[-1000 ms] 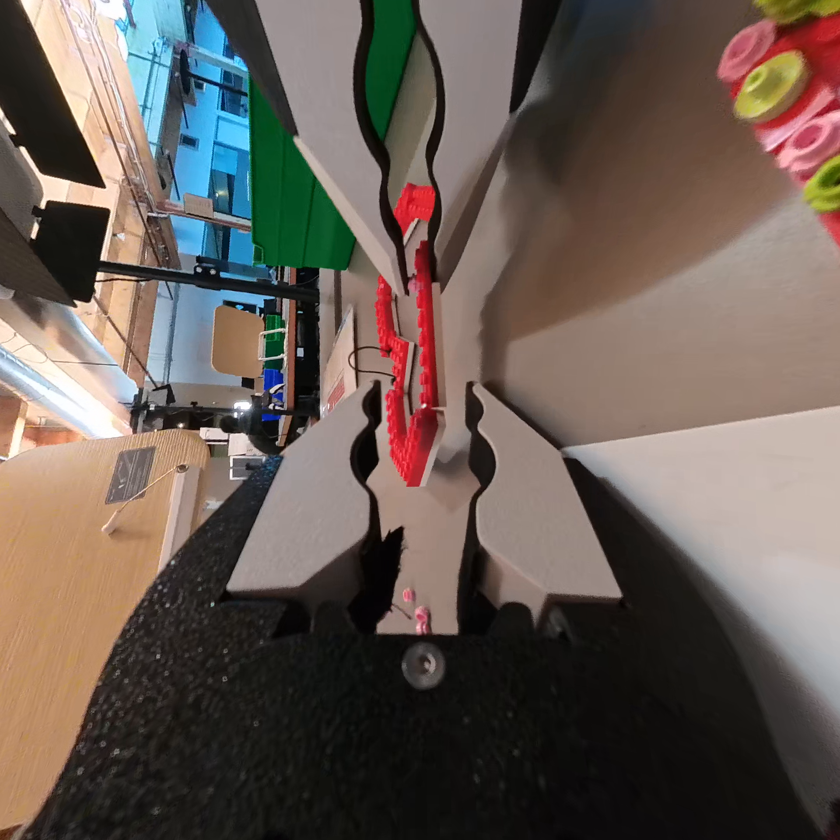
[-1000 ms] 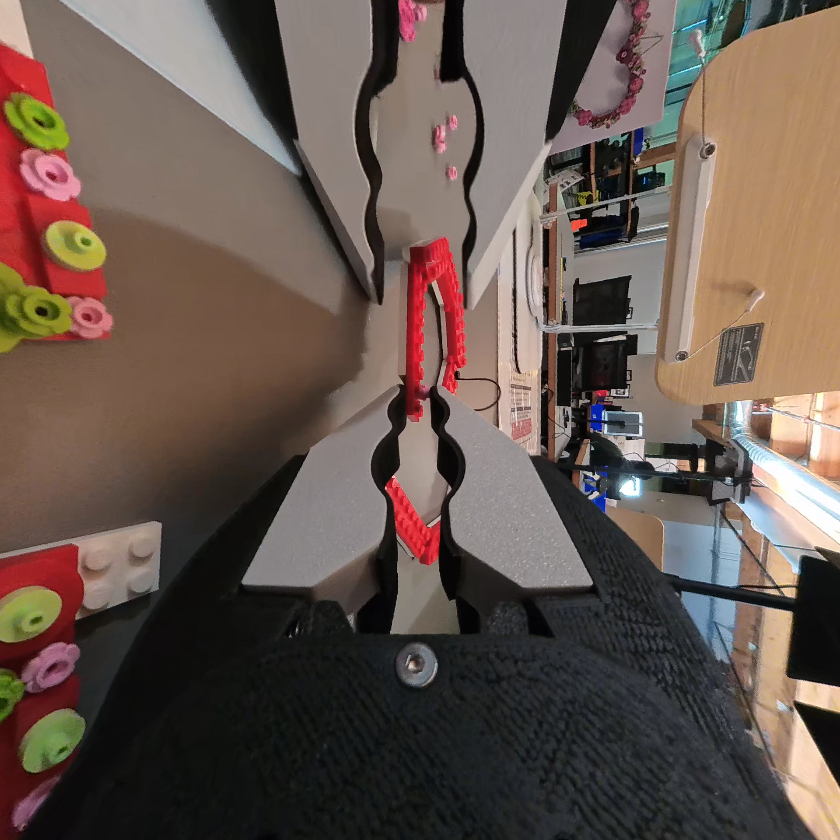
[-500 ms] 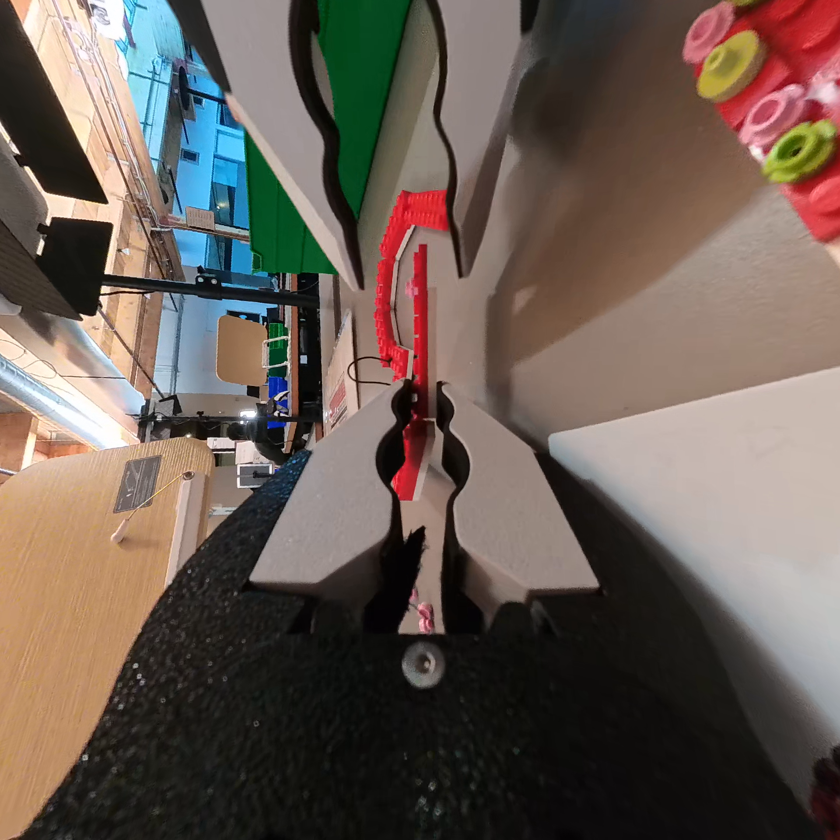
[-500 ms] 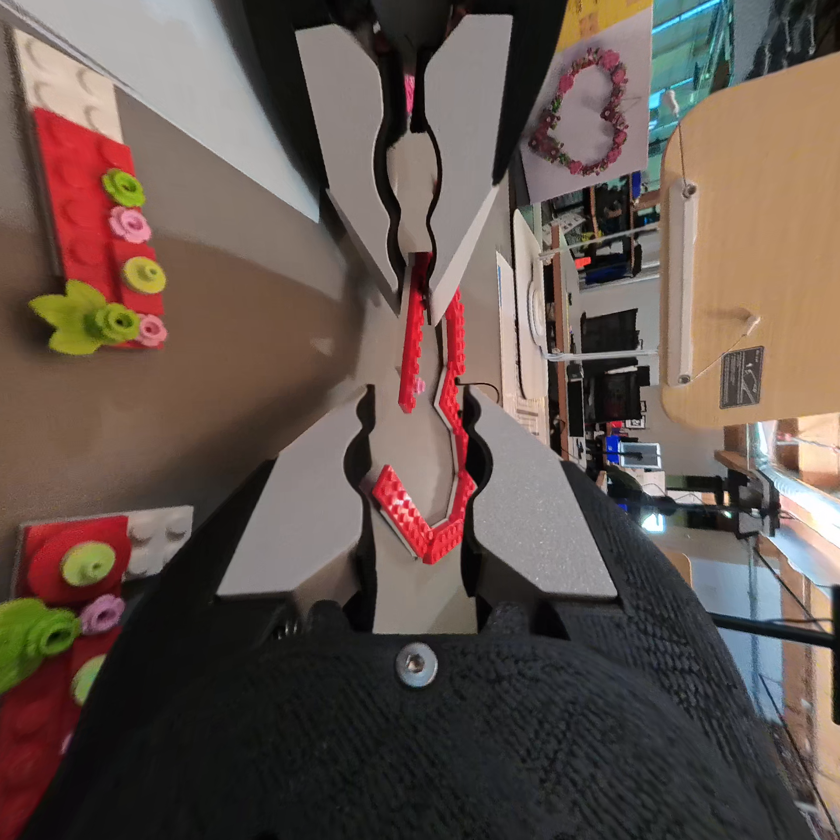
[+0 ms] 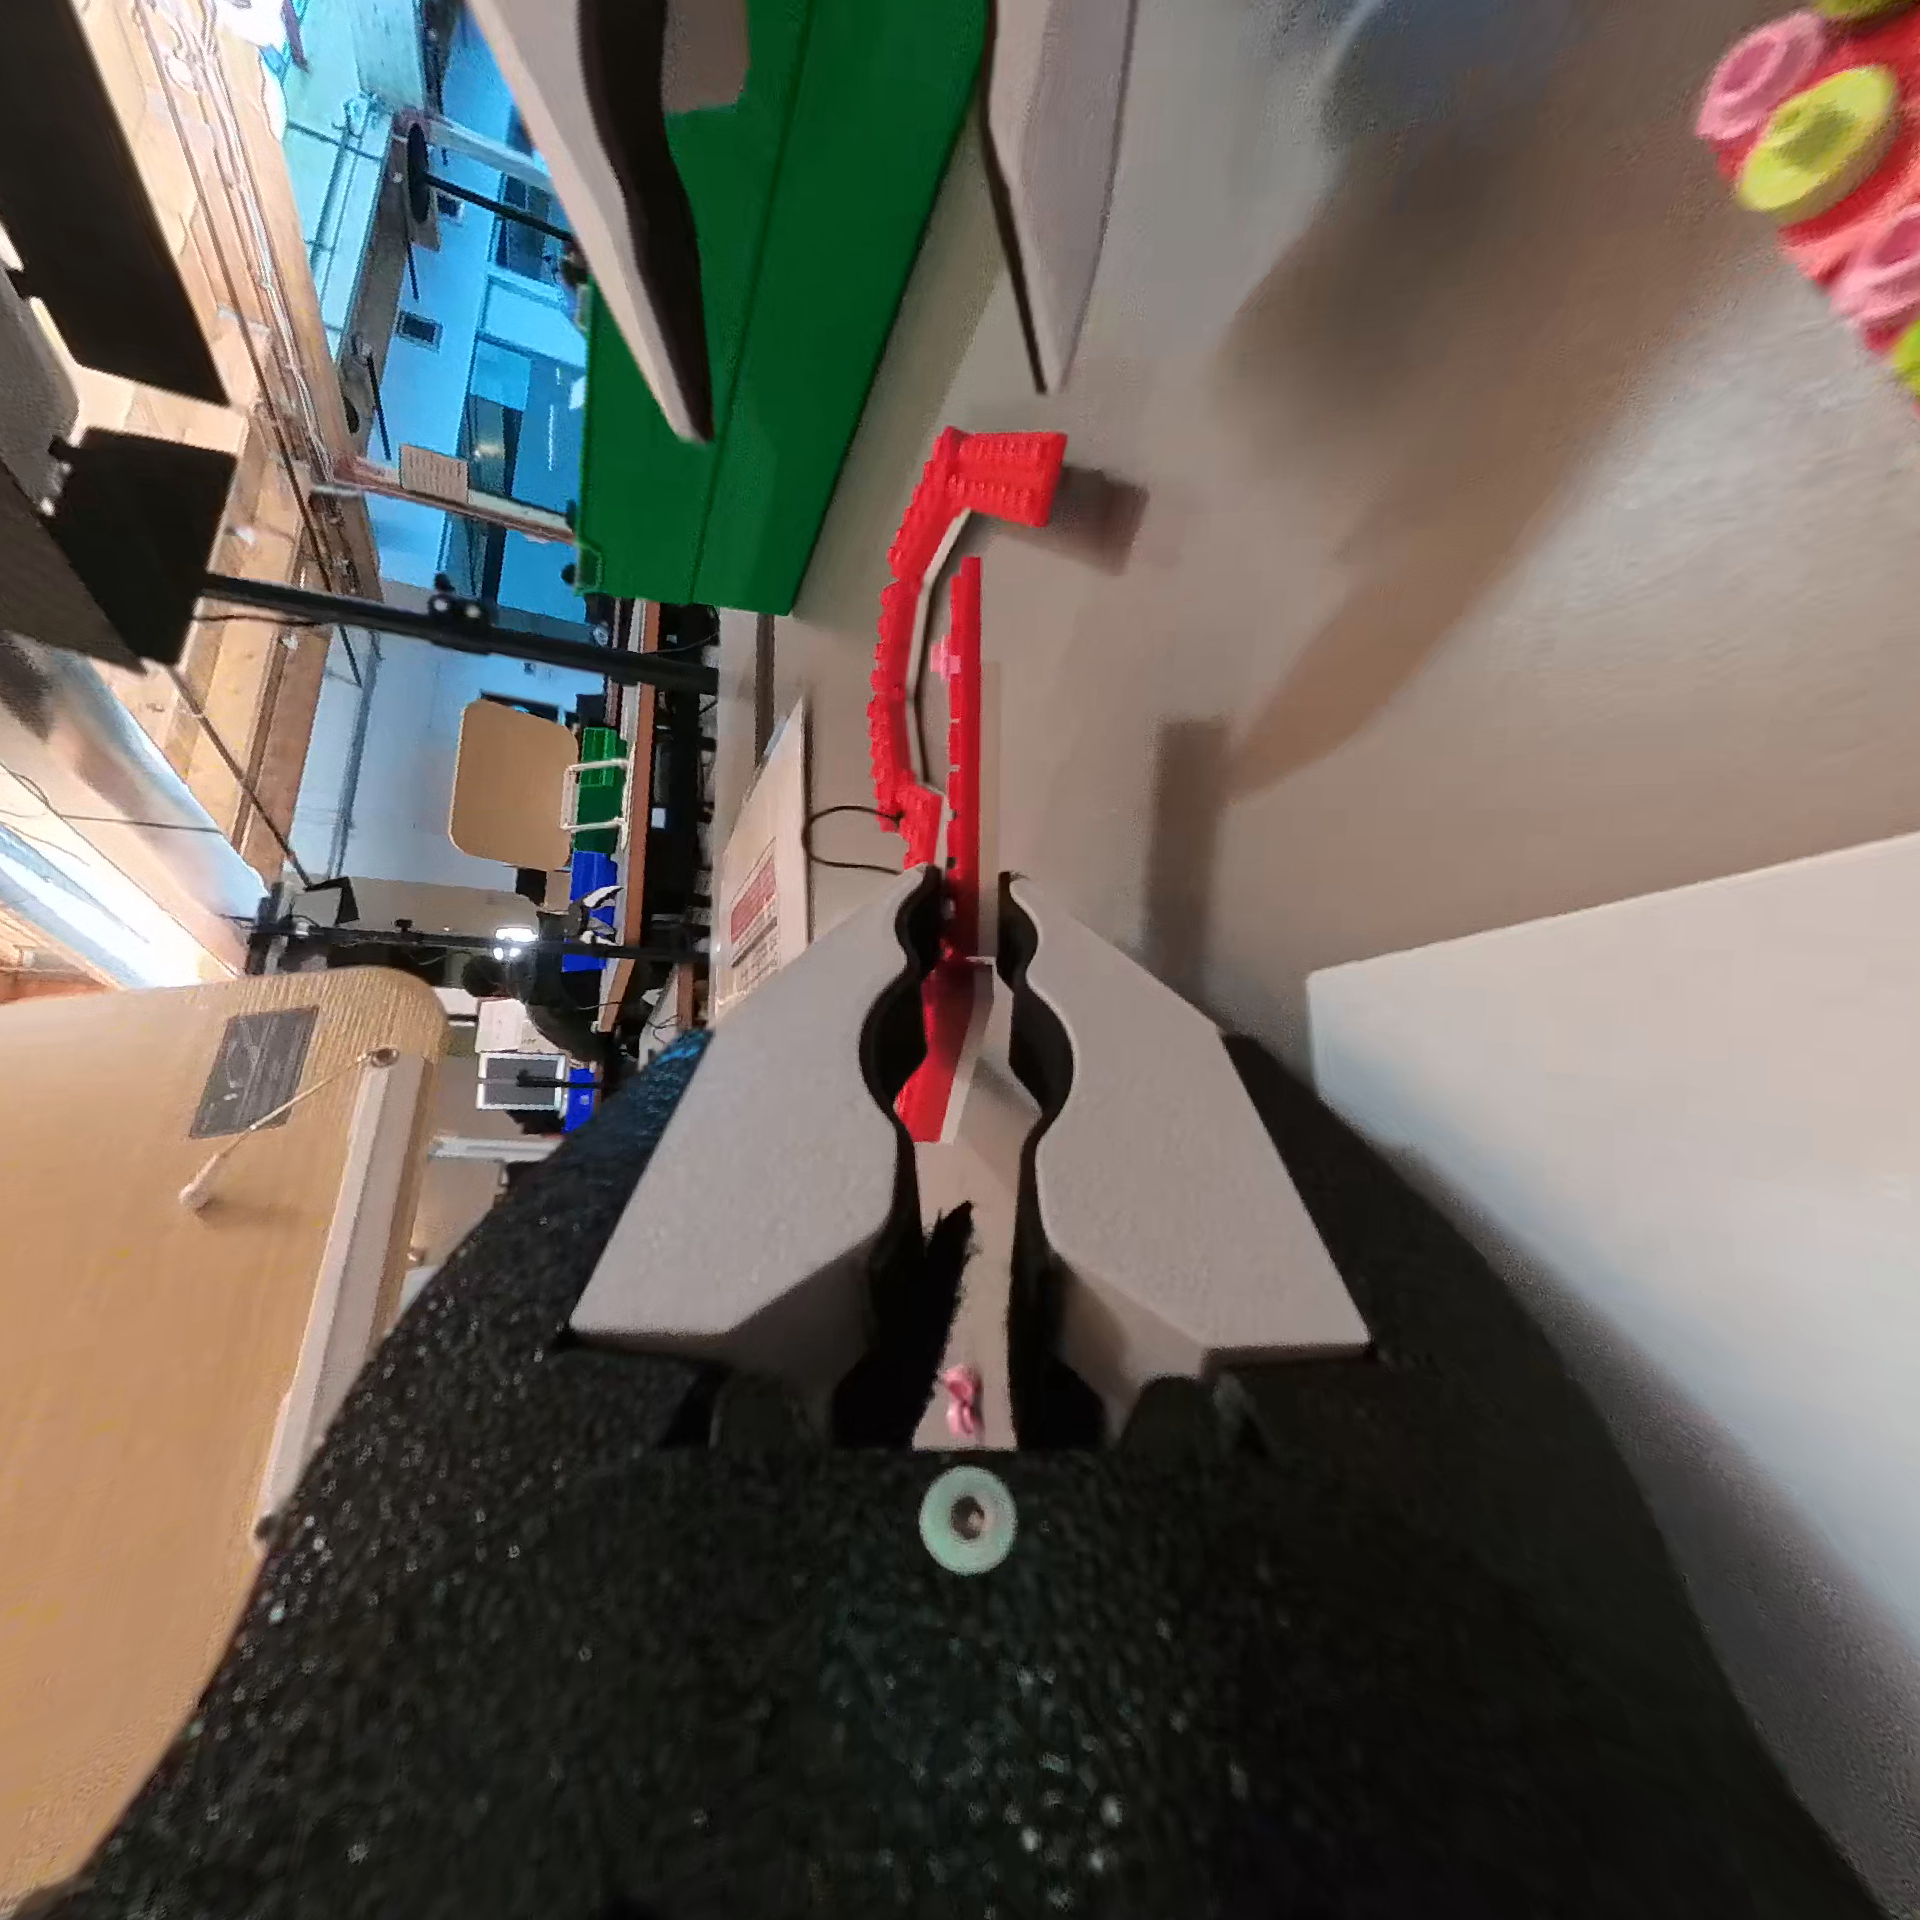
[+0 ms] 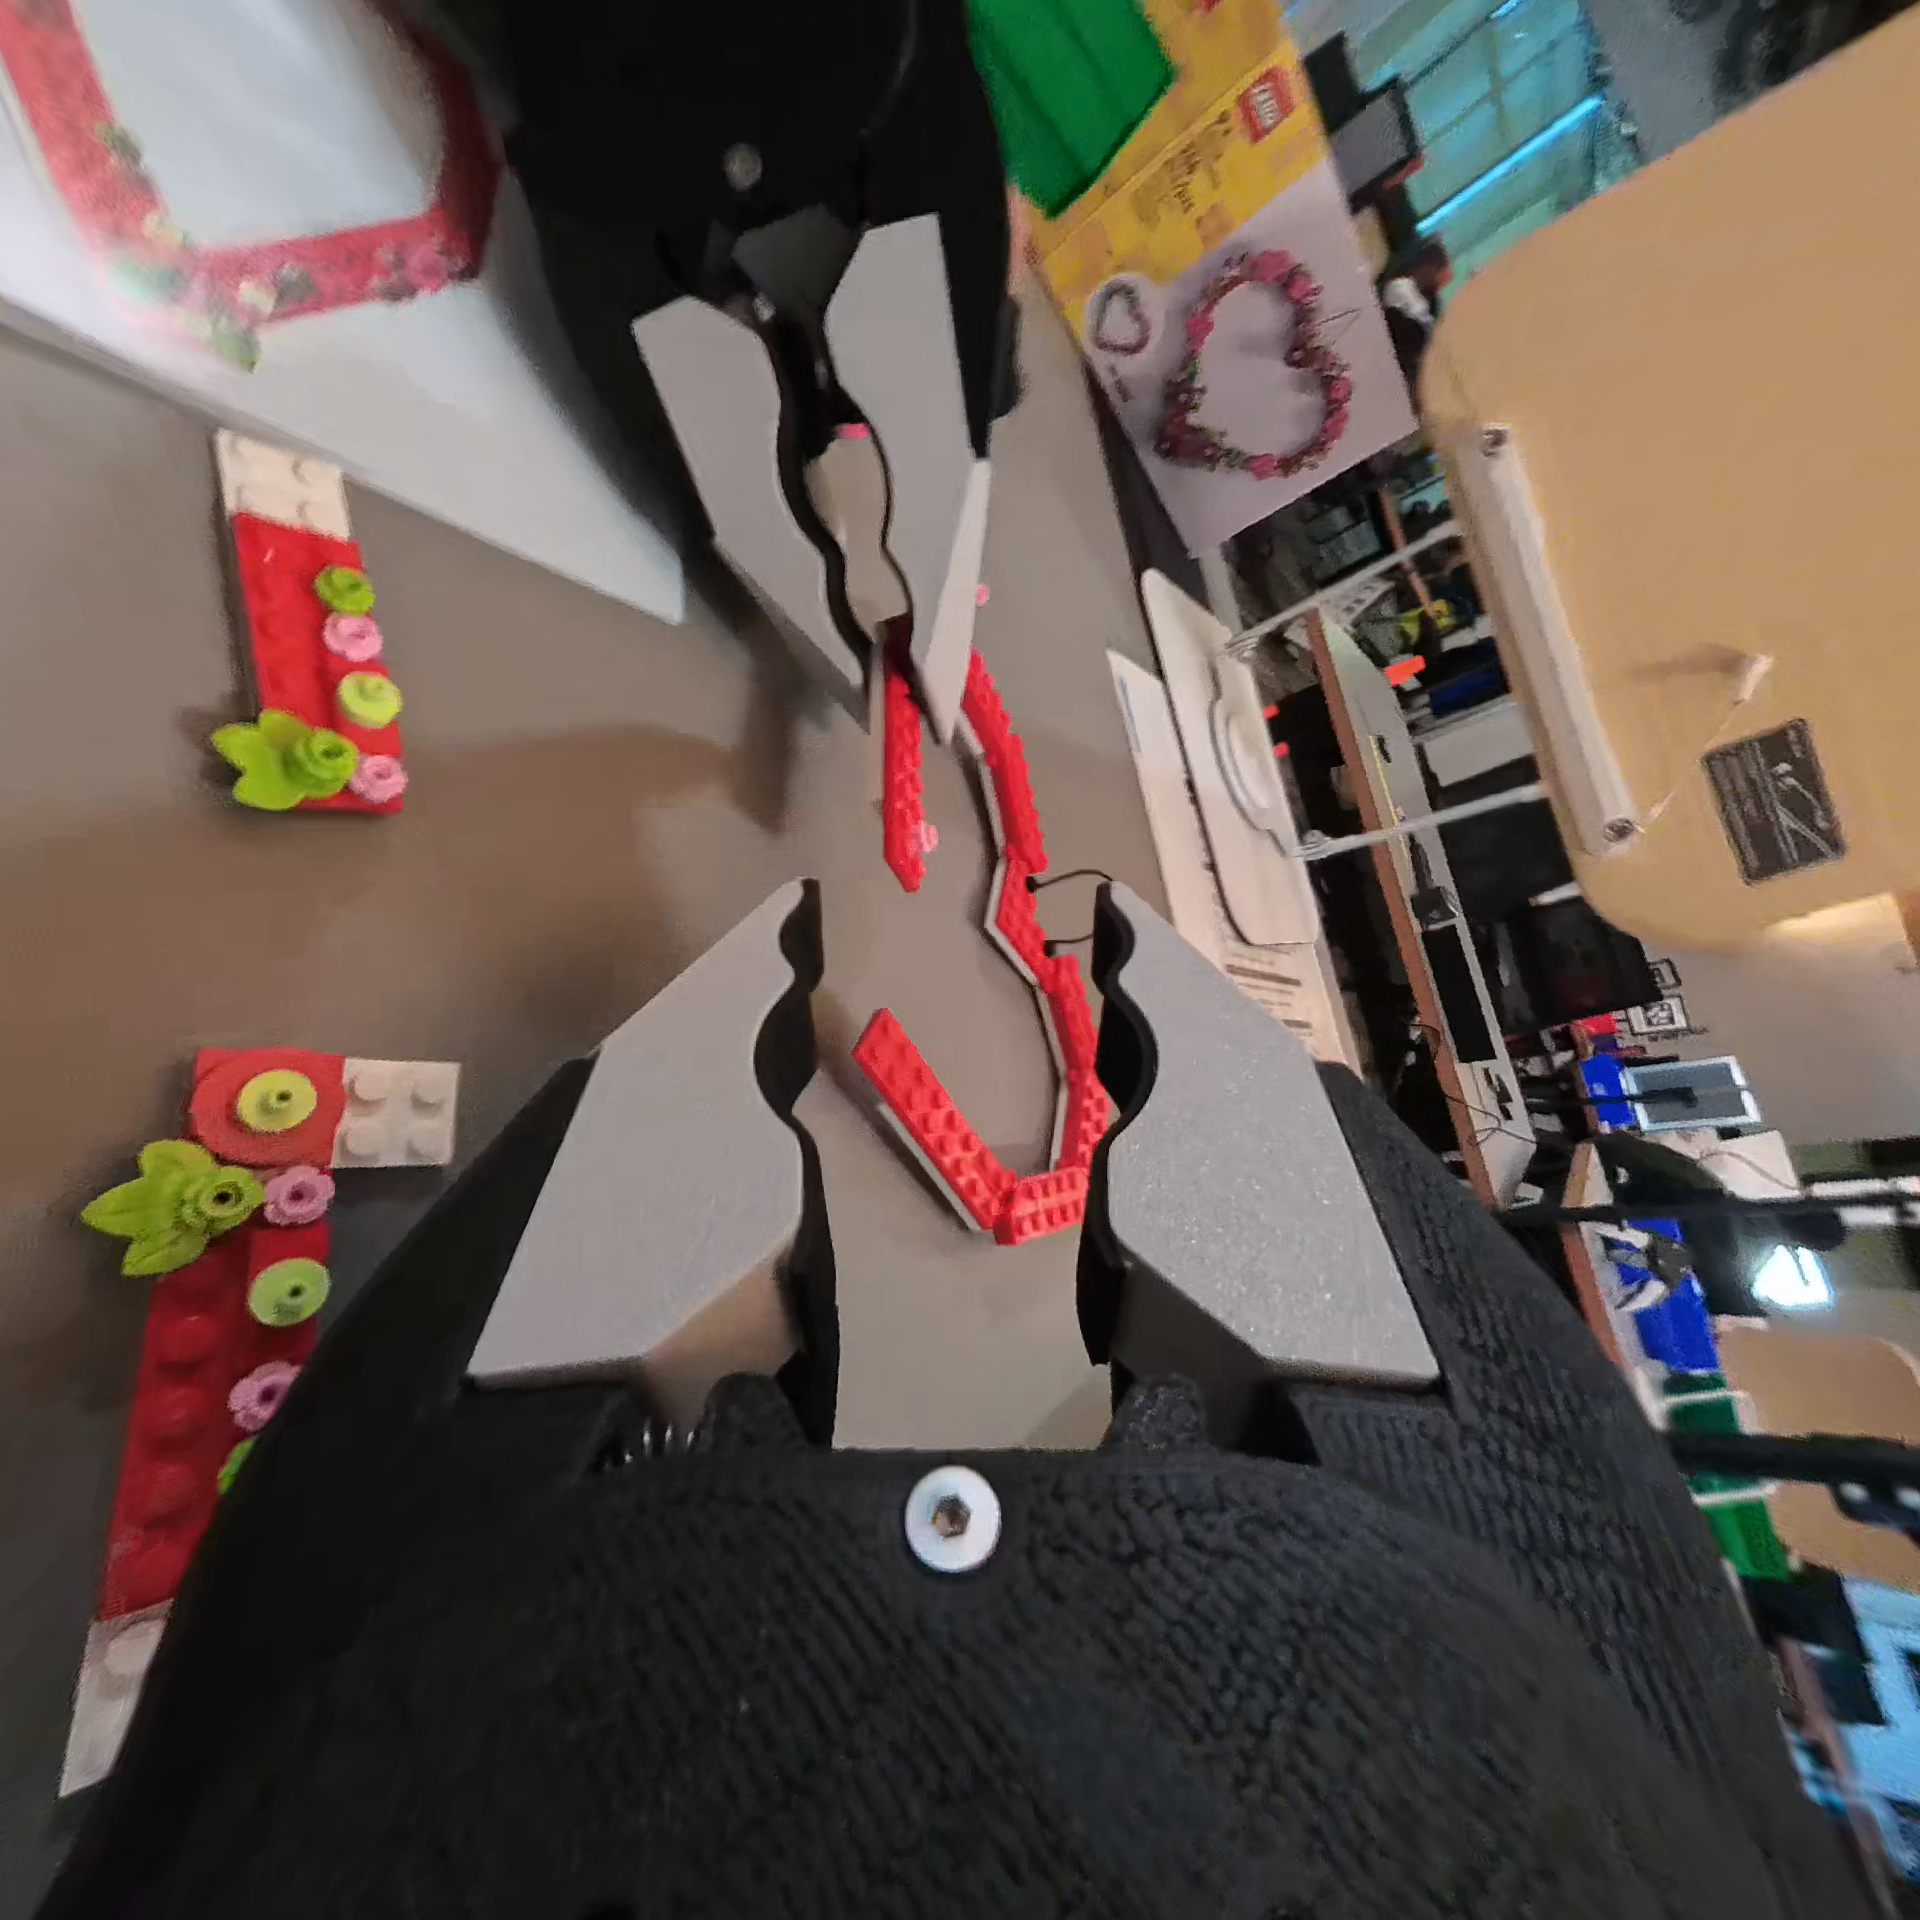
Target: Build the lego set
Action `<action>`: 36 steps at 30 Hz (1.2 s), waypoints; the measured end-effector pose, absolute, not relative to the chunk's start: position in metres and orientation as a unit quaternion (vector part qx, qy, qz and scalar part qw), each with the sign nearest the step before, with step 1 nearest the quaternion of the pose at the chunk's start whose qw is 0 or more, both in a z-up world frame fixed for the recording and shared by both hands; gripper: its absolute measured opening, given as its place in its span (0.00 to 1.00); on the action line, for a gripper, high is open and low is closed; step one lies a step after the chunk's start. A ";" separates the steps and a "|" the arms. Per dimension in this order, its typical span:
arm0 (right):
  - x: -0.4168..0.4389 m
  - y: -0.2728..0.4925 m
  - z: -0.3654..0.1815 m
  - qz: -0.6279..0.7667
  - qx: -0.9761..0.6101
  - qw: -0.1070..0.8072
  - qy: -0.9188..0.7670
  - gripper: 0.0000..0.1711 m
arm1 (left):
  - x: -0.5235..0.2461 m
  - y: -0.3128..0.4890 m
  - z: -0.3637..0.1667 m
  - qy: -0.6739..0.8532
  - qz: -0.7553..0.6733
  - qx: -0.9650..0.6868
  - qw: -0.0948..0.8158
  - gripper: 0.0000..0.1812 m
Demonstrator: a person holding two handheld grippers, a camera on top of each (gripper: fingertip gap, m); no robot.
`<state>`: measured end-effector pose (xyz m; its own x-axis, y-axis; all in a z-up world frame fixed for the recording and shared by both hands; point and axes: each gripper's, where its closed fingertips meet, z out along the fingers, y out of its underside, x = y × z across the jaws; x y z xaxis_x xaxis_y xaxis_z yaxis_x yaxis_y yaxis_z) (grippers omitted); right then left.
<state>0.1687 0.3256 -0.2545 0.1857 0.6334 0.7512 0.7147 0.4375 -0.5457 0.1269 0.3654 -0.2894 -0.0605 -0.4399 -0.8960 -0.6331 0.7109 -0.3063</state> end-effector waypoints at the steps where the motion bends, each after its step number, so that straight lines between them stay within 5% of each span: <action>1: 0.171 0.327 -0.248 -0.026 -0.533 0.571 -0.623 0.30 | 0.125 0.368 -0.286 0.719 0.079 -0.377 0.579 0.04; 22: 0.191 0.349 -0.202 0.155 -0.596 0.671 -0.412 0.20 | 0.123 0.370 -0.297 0.734 0.111 -0.351 0.571 0.04; 36: 0.215 0.363 -0.198 0.090 -0.594 0.713 -0.360 0.16 | 0.121 0.370 -0.299 0.737 0.112 -0.351 0.567 0.04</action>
<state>0.2153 0.3627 -0.1985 0.7247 0.5565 0.4063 0.2992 0.2771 -0.9131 0.1210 0.3702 -0.2992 -0.1111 -0.3906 -0.9138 -0.6442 0.7285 -0.2331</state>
